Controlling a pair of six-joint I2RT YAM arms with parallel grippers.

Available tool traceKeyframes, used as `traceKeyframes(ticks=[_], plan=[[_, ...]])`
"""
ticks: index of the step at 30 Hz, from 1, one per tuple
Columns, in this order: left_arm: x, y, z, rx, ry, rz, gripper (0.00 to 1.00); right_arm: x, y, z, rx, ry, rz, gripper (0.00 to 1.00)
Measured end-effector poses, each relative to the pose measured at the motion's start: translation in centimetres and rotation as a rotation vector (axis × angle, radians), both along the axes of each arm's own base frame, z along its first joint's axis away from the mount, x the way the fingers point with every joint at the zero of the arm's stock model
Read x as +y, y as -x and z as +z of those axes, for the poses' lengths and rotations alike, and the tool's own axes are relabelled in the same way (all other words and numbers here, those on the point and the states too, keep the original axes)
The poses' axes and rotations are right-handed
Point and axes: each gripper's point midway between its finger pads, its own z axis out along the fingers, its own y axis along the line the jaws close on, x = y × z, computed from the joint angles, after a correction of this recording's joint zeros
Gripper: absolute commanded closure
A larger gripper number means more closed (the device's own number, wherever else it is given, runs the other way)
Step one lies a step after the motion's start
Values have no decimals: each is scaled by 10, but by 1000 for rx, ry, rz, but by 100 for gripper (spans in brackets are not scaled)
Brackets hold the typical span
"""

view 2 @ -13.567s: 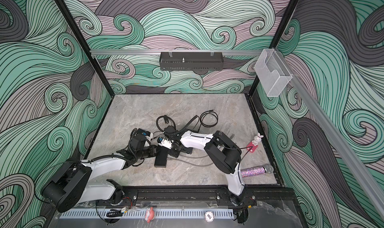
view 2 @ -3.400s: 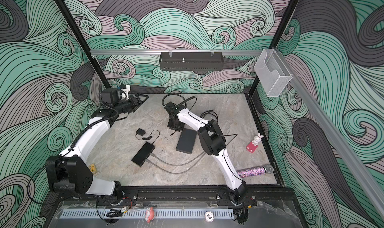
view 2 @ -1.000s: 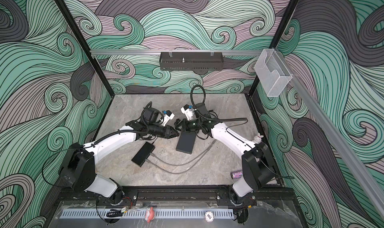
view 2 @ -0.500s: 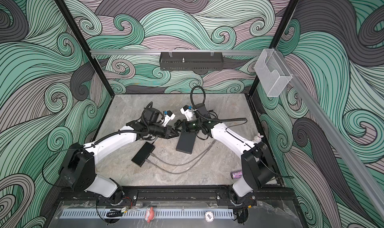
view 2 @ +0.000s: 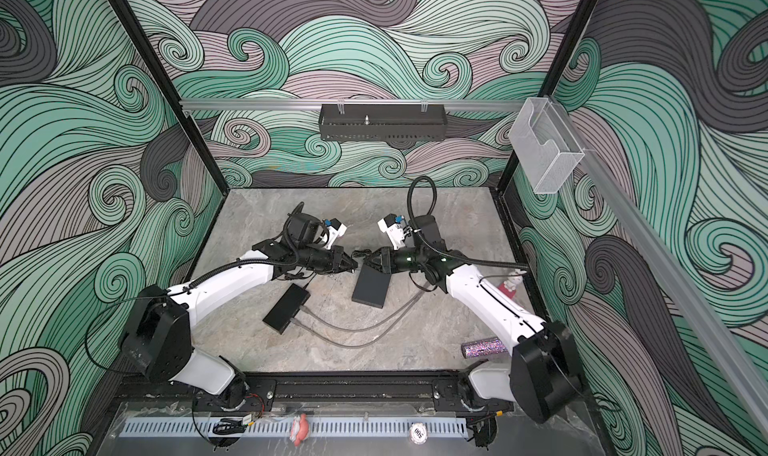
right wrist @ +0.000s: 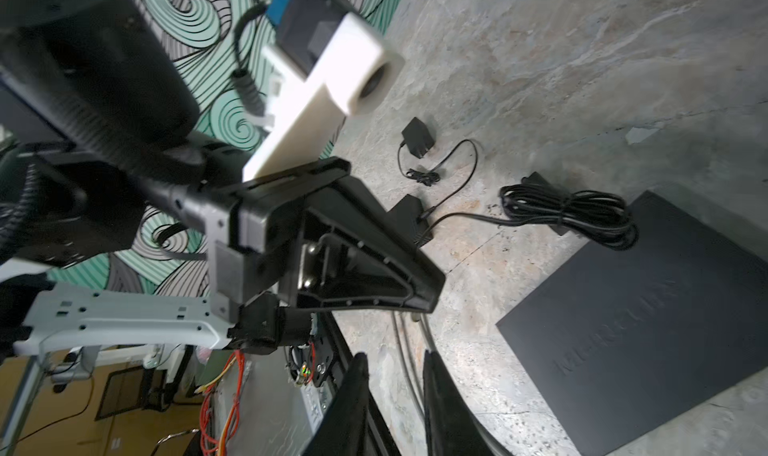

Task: Insert the plug into the switch port
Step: 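Close the left gripper on the black cable beside the right gripper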

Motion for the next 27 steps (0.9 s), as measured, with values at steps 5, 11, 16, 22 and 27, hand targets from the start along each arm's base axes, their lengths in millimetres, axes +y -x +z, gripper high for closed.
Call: traceKeyframes(ticks=[5,11,16,22,27], plan=[[1,-3,17,11,42,59,100,10,12,-10,36,-33,68,77],[-1,-2,34,1,86,77,100,19,16,-17,55,-36,100,76],[-3,-1,36,10,96,83,100,25,15,-22,69,-30,111,76],[-5,1,36,13,97,78,100,31,11,-17,61,-37,118,76],[-6,0,38,6,102,76,100,34,7,-10,48,-44,118,77]])
